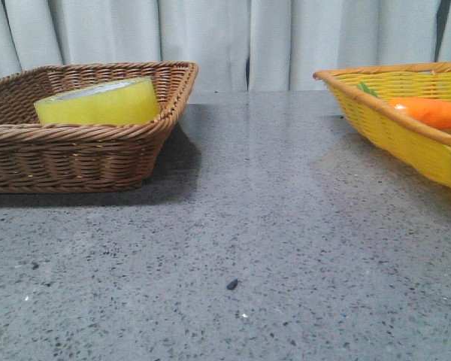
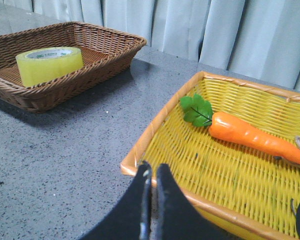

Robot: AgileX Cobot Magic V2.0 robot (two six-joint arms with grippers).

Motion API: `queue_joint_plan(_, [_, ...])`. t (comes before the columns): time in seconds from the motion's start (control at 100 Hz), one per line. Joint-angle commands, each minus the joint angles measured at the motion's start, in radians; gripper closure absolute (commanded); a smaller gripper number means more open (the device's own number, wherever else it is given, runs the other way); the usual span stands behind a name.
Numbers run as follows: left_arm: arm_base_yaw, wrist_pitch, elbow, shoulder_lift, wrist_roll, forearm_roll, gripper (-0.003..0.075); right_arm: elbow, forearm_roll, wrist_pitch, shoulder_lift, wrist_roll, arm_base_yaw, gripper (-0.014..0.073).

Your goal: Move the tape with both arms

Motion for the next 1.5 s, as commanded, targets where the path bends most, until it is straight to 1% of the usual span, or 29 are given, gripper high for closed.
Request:
queue_joint_plan(0.0, [0.003, -0.052, 0.008, -0.030, -0.001, -0.011, 0.0741, -0.007, -0.023, -0.085, 0.011, 0.000, -0.009, 0.0660])
queue_joint_plan(0.05, [0.003, -0.052, 0.008, -0.030, -0.001, -0.011, 0.0741, 0.012, -0.033, -0.085, 0.011, 0.000, -0.035, 0.0660])
queue_joint_plan(0.06, [0.003, -0.052, 0.008, -0.030, -0.001, -0.011, 0.0741, 0.015, -0.037, -0.160, 0.011, 0.000, -0.040, 0.0660])
queue_joint_plan(0.08, [0.003, -0.052, 0.008, -0.030, -0.001, -0.011, 0.0741, 0.027, -0.036, -0.160, 0.011, 0.000, -0.058, 0.0660])
queue_joint_plan(0.09, [0.003, -0.052, 0.008, -0.030, -0.001, -0.011, 0.0741, 0.036, -0.036, -0.220, 0.011, 0.000, -0.064, 0.0660])
queue_joint_plan(0.13, [0.003, -0.052, 0.008, -0.030, -0.001, -0.011, 0.0741, 0.062, -0.029, -0.296, 0.011, 0.000, -0.111, 0.0660])
queue_joint_plan(0.19, [0.003, -0.052, 0.008, -0.030, -0.001, -0.011, 0.0741, 0.121, -0.004, -0.454, 0.011, 0.000, -0.193, 0.0660])
queue_joint_plan(0.25, [0.003, -0.052, 0.008, -0.030, -0.001, -0.011, 0.0741, 0.183, 0.052, -0.621, 0.011, -0.001, -0.272, 0.0660])
queue_joint_plan(0.27, [0.003, -0.052, 0.008, -0.030, -0.001, -0.011, 0.0741, 0.208, 0.069, -0.657, 0.011, -0.001, -0.302, 0.0660])
queue_joint_plan(0.32, [0.003, -0.052, 0.008, -0.030, -0.001, -0.011, 0.0741, 0.270, 0.086, -0.791, 0.011, -0.001, -0.366, 0.0660])
queue_joint_plan(0.37, [0.003, -0.052, 0.008, -0.030, -0.001, -0.011, 0.0741, 0.333, 0.092, -0.879, 0.011, -0.001, -0.421, 0.0660])
queue_joint_plan(0.4, [0.003, -0.052, 0.008, -0.030, -0.001, -0.011, 0.0741, 0.358, 0.095, -0.901, 0.002, -0.001, -0.455, 0.0660])
queue_joint_plan(0.5, [0.003, -0.052, 0.008, -0.030, -0.001, -0.011, 0.0741, 0.419, 0.160, -0.874, -0.042, -0.017, -0.531, 0.0660])
queue_joint_plan(0.53, [0.003, -0.052, 0.008, -0.030, -0.001, -0.011, 0.0741, 0.417, 0.178, -0.803, -0.052, -0.045, -0.550, 0.0660])
queue_joint_plan(0.58, [0.003, -0.052, 0.008, -0.030, -0.001, -0.011, 0.0741, 0.415, 0.209, -0.743, -0.056, -0.075, -0.581, 0.0660])
queue_joint_plan(0.69, [0.003, -0.052, 0.008, -0.030, -0.001, -0.011, 0.0741, 0.417, 0.348, -0.743, -0.071, -0.075, -0.636, 0.0660])
queue_joint_plan(0.78, [0.003, -0.052, 0.008, -0.030, -0.001, -0.011, 0.0741, 0.417, 0.365, -0.743, -0.091, -0.075, -0.671, 0.0660])
queue_joint_plan(0.79, [0.003, -0.052, 0.008, -0.030, -0.001, -0.011, 0.0741, 0.417, 0.365, -0.443, -0.095, -0.250, -0.674, 0.0660])
queue_joint_plan(0.95, [0.003, -0.052, 0.008, -0.030, -0.001, -0.011, 0.0741, 0.417, 0.365, -0.255, -0.136, -0.250, -0.719, 0.0660])
queue_joint_plan(1.49, [0.003, -0.050, 0.008, -0.030, -0.001, -0.011, 0.0741, 0.417, 0.365, -0.251, -0.136, -0.250, -0.721, 0.0660])
